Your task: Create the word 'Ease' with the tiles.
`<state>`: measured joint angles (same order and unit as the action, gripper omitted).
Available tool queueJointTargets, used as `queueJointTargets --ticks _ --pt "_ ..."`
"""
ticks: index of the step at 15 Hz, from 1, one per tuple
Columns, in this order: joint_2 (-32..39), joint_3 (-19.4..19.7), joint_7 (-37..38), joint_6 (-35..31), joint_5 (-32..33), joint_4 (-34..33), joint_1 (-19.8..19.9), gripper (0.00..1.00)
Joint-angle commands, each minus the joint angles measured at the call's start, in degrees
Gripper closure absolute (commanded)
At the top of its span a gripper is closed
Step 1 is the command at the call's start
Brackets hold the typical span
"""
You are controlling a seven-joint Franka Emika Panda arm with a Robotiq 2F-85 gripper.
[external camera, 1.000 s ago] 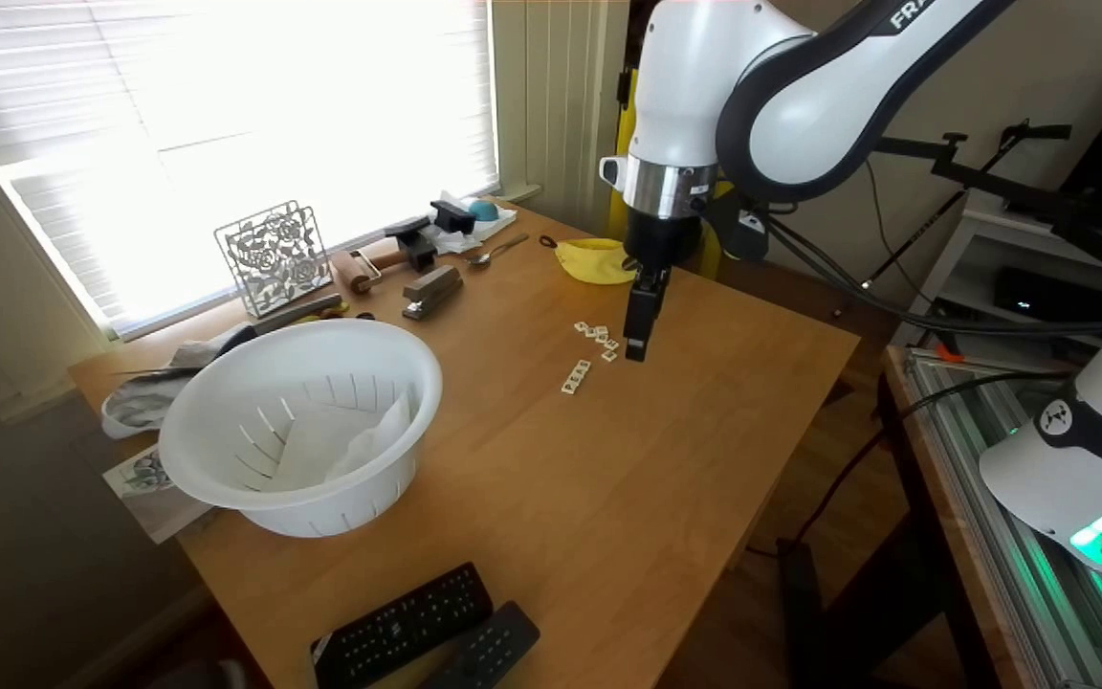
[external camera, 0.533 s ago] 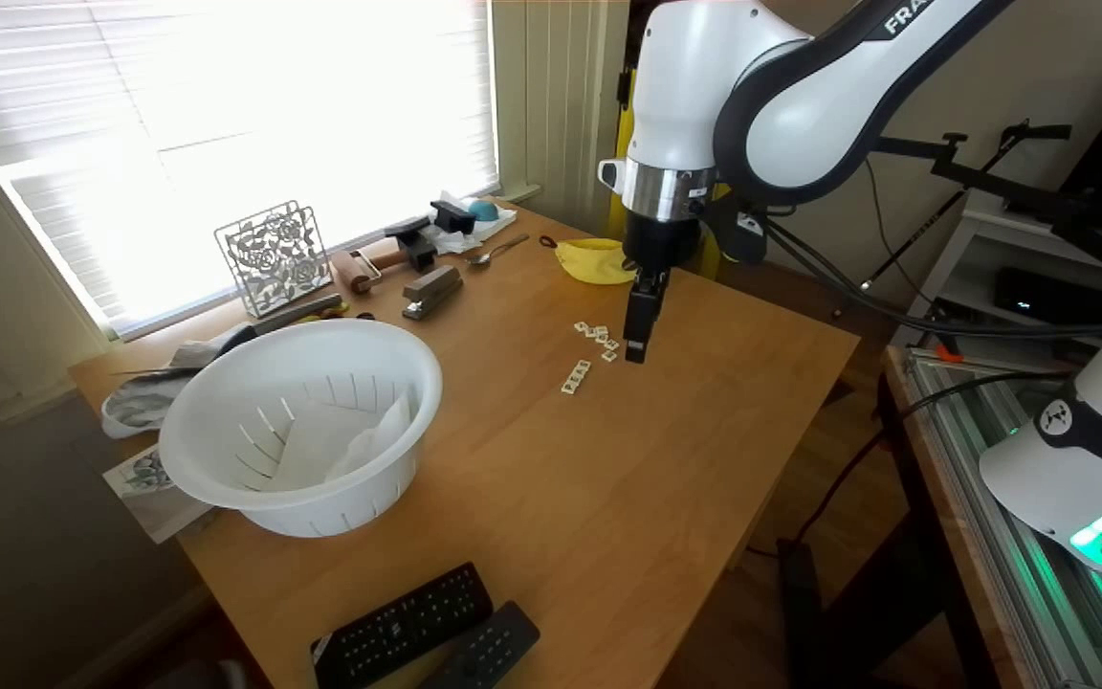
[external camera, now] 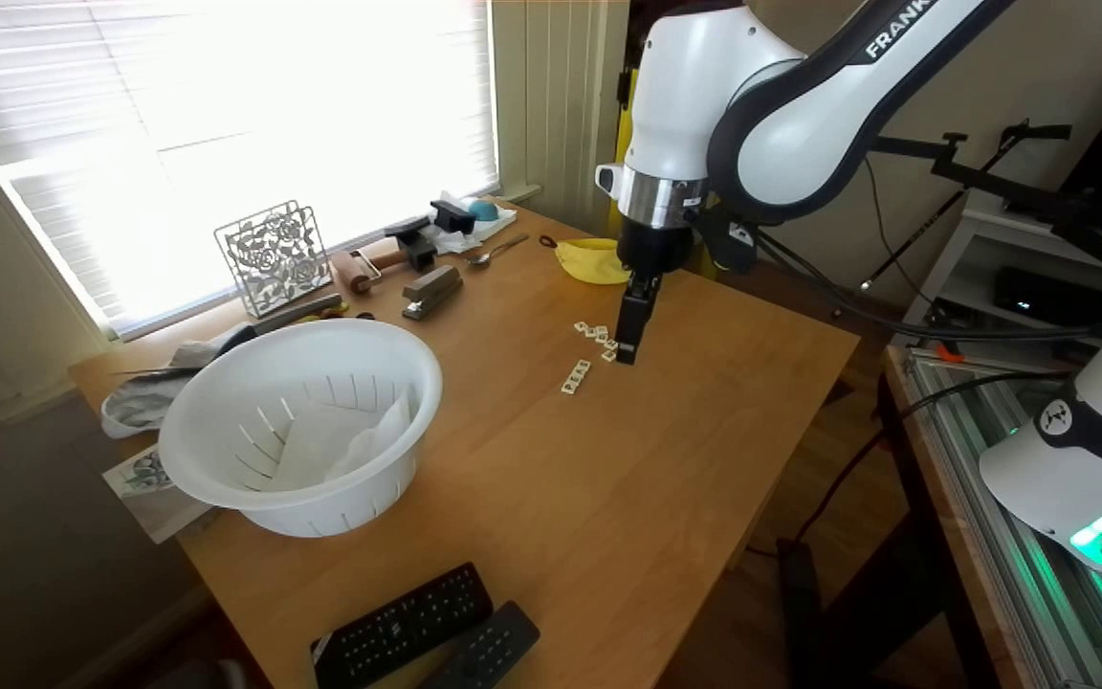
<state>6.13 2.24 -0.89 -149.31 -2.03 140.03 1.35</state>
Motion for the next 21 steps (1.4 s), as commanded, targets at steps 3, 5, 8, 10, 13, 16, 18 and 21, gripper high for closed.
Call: queueJointTargets --ticks 3,5,8,10,13,16,18,21 --pt "4.93 0.29 -4.01 -7.05 1.04 -1.07 1.08 0.0" --pt "6.48 0.18 -5.4 -8.6 0.82 -1.52 1.56 0.0" --pt "8.62 -0.17 -7.61 -10.69 0.6 -2.12 2.36 0.0" --pt "10.03 -0.61 -9.14 -11.9 0.11 -2.87 2.99 0.0" --pt "12.07 -1.5 -10.67 -13.53 -0.32 -4.04 3.86 0.0" --pt "14.23 -2.68 -11.68 -15.33 -0.78 -5.2 4.91 0.0" --pt "15.89 -2.93 -11.21 -16.94 -0.22 -5.94 4.97 0.0" --pt "18.14 -3.62 -10.79 -19.28 -0.07 -6.76 5.31 0.0"
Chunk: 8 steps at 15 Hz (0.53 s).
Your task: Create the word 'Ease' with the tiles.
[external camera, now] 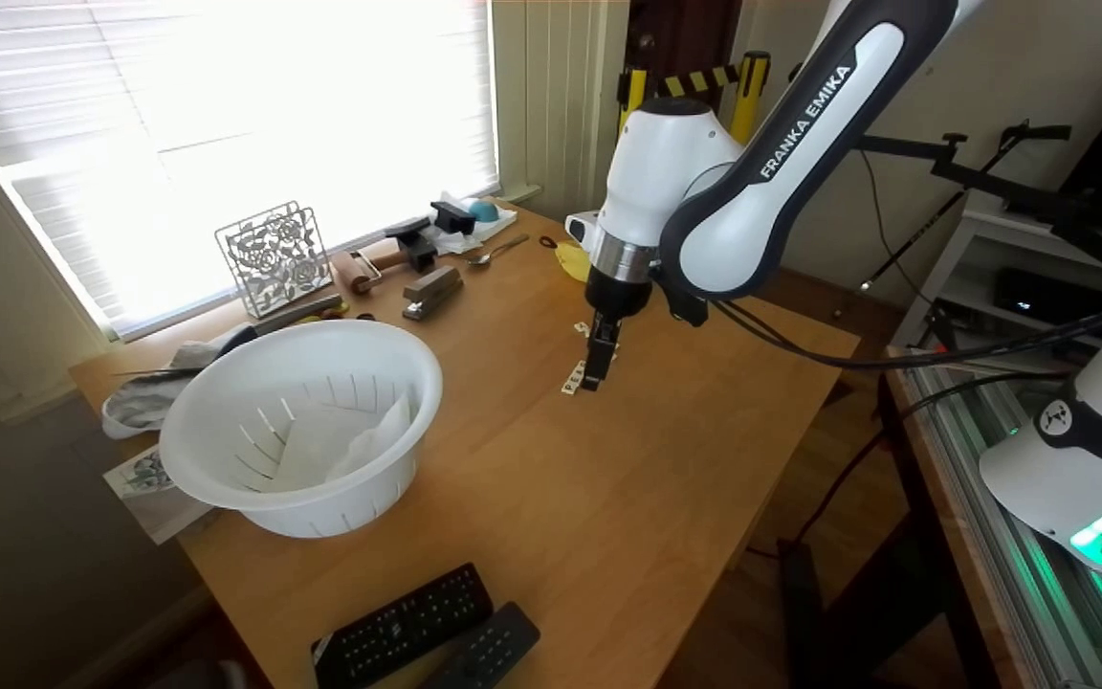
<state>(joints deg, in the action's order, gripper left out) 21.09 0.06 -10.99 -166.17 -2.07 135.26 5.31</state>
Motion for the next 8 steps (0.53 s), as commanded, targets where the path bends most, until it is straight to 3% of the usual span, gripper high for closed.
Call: queueJointTargets --ticks 1,2,3,8 --pt "3.87 -1.69 -0.6 -3.15 0.0 -2.31 1.51 0.0" --pt "4.59 -1.89 -0.39 -3.76 -0.02 -2.74 1.64 0.25" --pt "5.23 -2.31 -0.41 -4.51 -0.06 -3.04 1.96 0.26" --pt "8.33 -3.47 -0.44 -7.27 0.54 -4.88 3.15 0.62"
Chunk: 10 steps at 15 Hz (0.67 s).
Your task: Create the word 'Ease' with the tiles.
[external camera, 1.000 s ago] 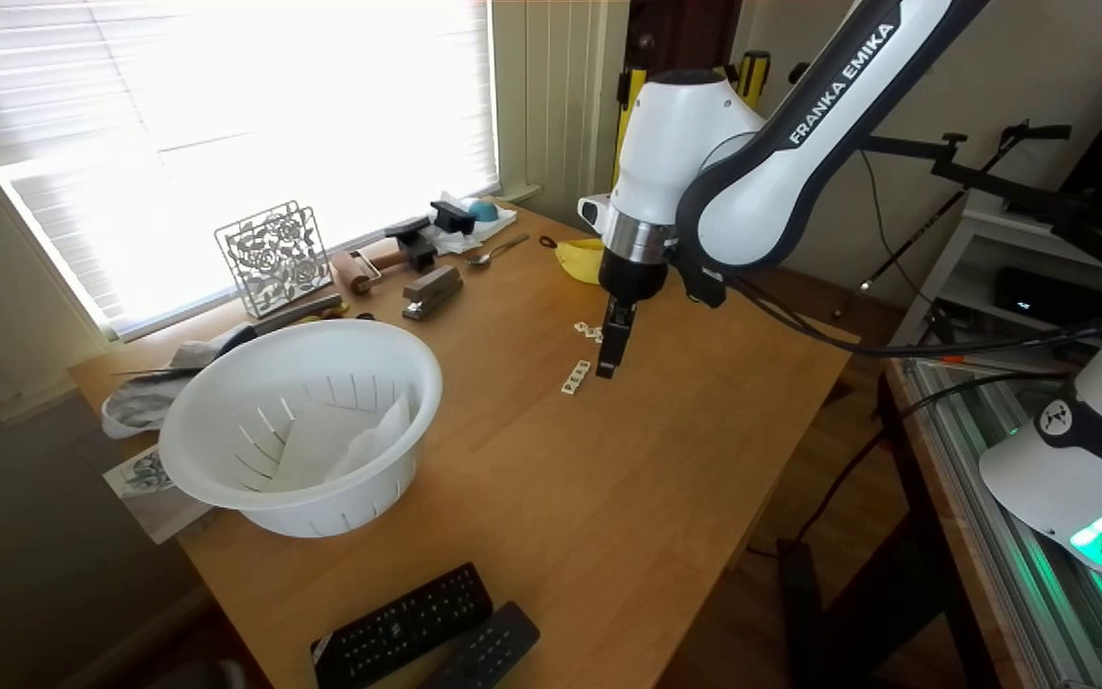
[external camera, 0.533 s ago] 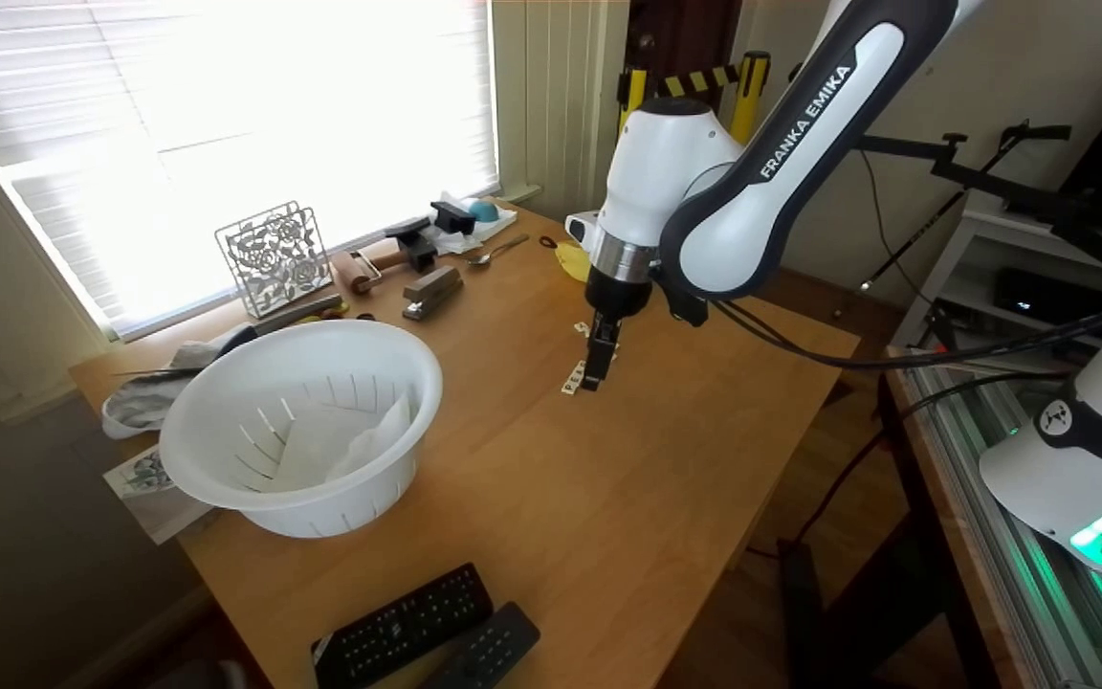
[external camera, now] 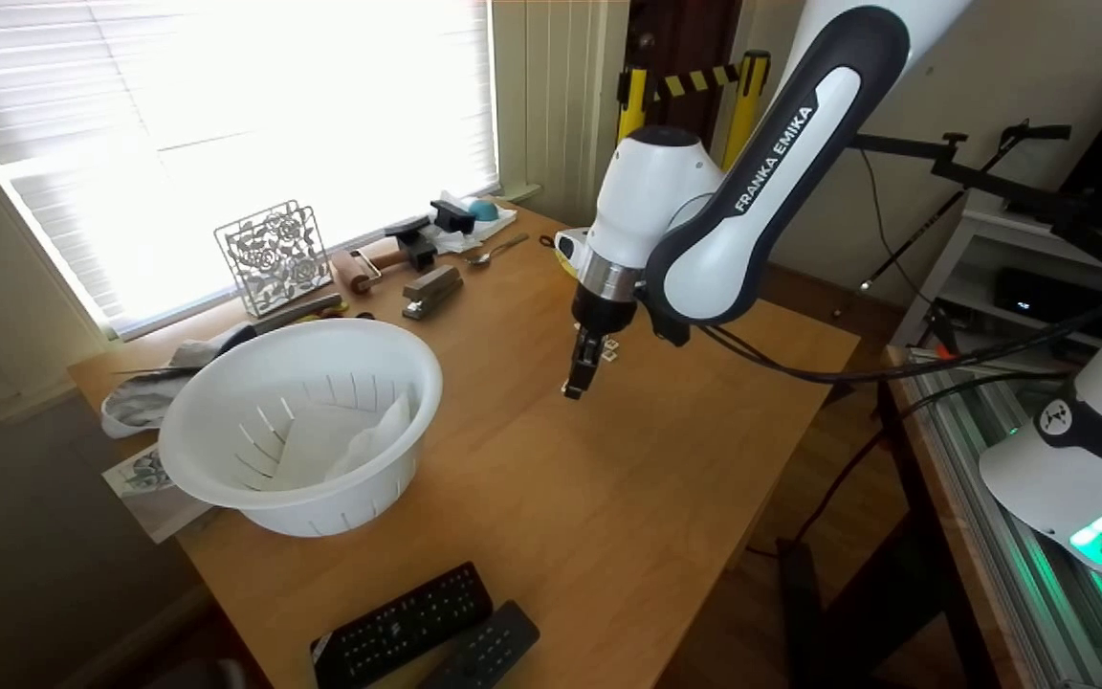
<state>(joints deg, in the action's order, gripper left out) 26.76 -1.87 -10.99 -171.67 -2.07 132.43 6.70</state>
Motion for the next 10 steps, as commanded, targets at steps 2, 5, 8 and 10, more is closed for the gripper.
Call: queueJointTargets --ticks 2,5,8,10 --pt "3.64 -2.02 -0.53 -2.44 0.68 -2.69 2.35 0.76" --pt "4.83 -2.73 -0.5 -3.09 0.79 -3.52 3.17 0.97" --pt "5.8 -2.82 -0.43 -2.88 0.97 -4.25 3.45 1.0" --pt "6.0 -3.24 -0.41 -2.5 0.84 -4.53 3.78 1.0"
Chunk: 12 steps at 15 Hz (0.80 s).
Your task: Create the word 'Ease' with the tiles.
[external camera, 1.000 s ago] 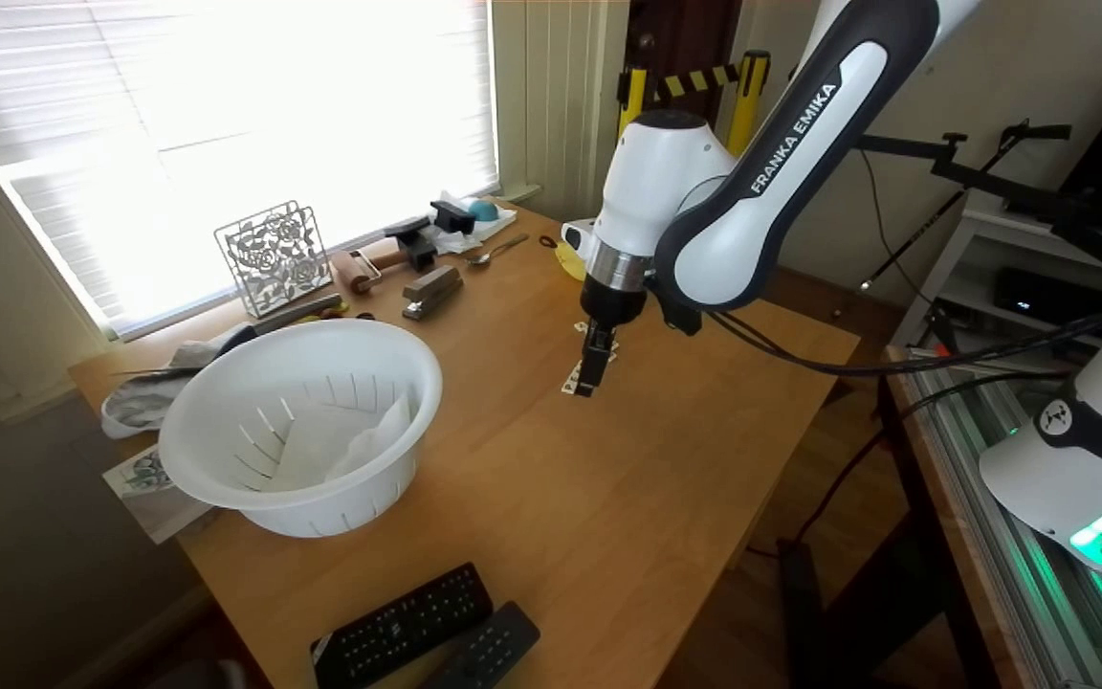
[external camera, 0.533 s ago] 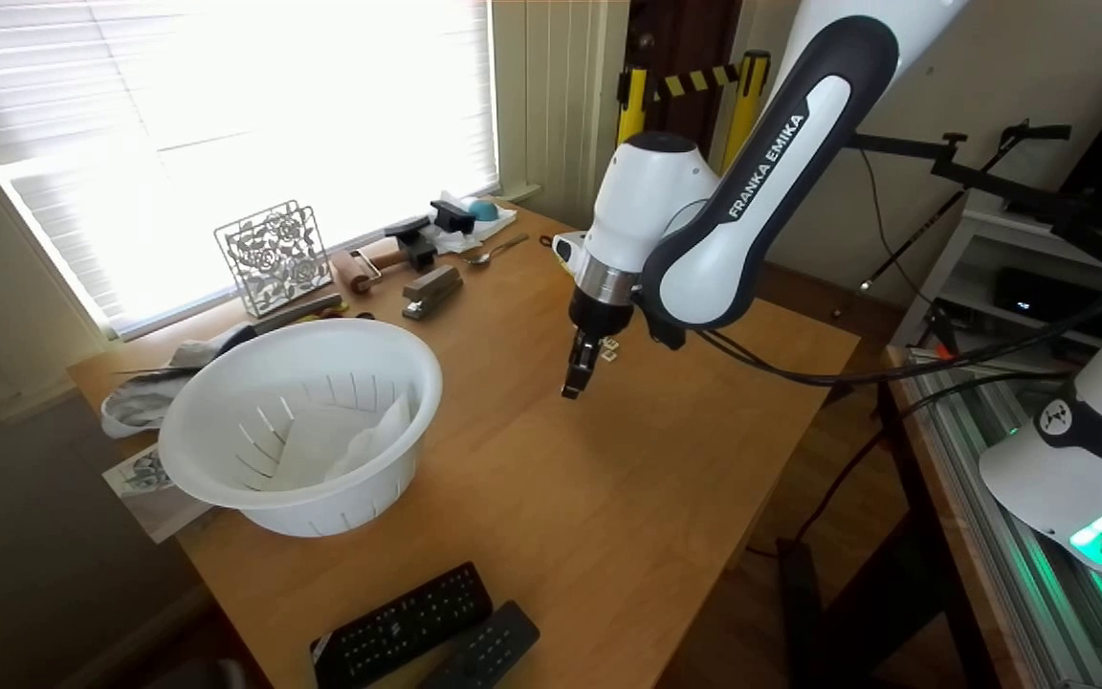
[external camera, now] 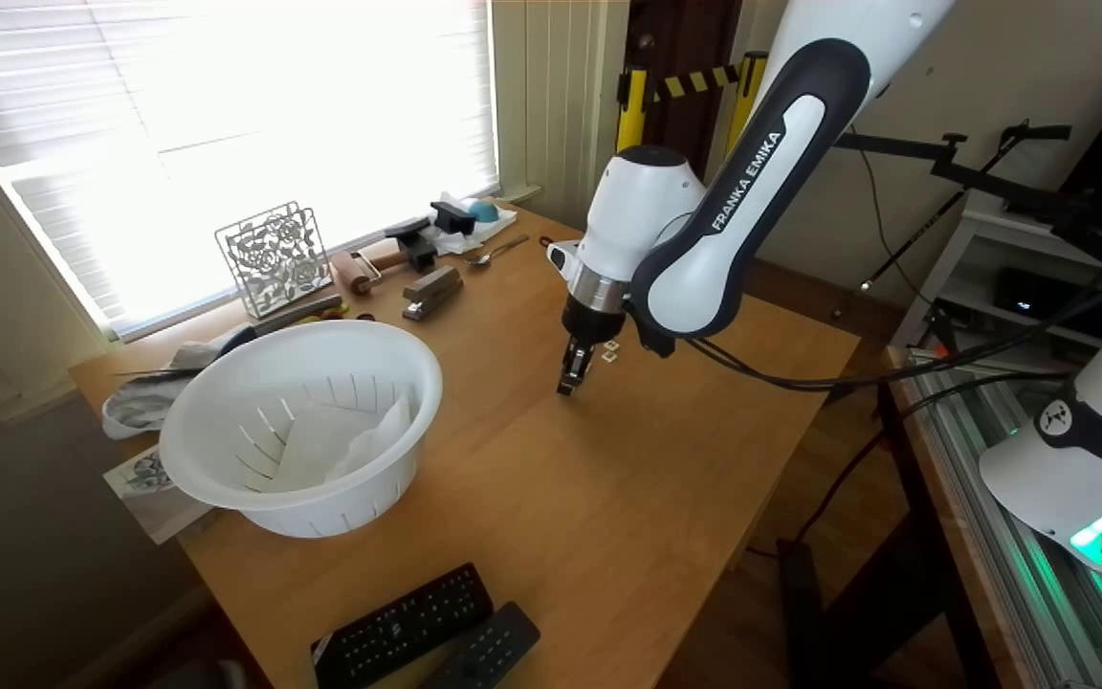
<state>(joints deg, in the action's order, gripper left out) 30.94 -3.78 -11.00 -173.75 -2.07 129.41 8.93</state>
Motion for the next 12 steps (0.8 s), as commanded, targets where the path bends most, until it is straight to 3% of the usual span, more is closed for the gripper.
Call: queueJointTargets --ticks 1,9,12 --pt "1.77 -1.73 -0.46 -0.21 0.7 -1.45 1.79 1.0" --pt "1.93 -6.5 -1.37 1.36 -0.04 -0.81 4.59 1.0" --pt "0.94 -6.5 -0.96 1.98 0.1 -0.59 4.16 1.0"
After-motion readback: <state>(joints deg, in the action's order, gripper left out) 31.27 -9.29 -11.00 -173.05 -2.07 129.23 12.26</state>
